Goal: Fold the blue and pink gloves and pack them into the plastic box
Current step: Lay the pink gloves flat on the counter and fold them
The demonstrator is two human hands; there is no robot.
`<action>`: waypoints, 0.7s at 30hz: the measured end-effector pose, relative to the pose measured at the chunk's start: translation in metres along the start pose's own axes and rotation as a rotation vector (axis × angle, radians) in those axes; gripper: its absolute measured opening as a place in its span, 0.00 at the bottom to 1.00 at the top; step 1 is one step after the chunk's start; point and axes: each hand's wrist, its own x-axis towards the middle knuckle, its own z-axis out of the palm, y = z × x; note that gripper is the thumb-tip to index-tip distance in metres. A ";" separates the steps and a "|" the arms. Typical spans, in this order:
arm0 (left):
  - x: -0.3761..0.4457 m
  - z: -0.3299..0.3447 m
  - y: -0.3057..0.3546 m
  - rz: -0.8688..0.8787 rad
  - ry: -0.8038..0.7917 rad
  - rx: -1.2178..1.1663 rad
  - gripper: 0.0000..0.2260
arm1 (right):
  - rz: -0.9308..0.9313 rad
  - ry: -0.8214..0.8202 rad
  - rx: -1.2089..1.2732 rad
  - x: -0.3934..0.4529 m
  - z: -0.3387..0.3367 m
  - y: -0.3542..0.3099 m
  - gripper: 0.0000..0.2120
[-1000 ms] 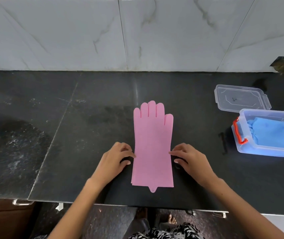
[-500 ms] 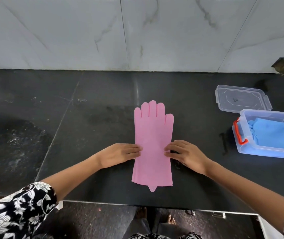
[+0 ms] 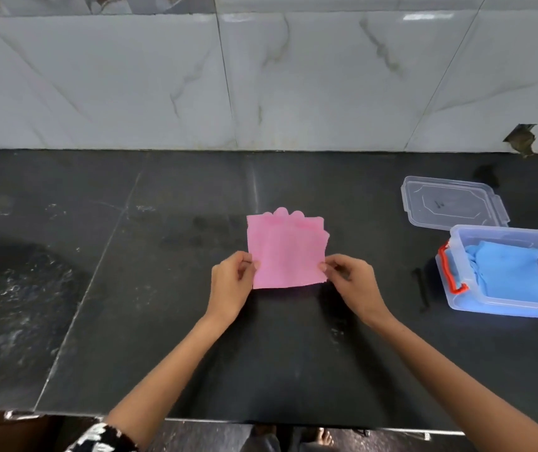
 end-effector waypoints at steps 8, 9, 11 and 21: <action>-0.012 0.044 0.008 -0.113 0.242 0.199 0.05 | 0.146 0.190 -0.179 0.002 0.027 0.001 0.09; -0.013 0.046 0.007 -0.106 0.266 0.211 0.05 | 0.128 0.214 -0.192 0.001 0.027 0.000 0.09; -0.012 0.049 0.004 -0.089 0.281 0.232 0.07 | 0.103 0.244 -0.218 0.002 0.028 -0.002 0.09; 0.011 0.047 -0.011 0.090 0.149 0.122 0.08 | 0.097 0.095 -0.065 0.037 0.020 0.001 0.07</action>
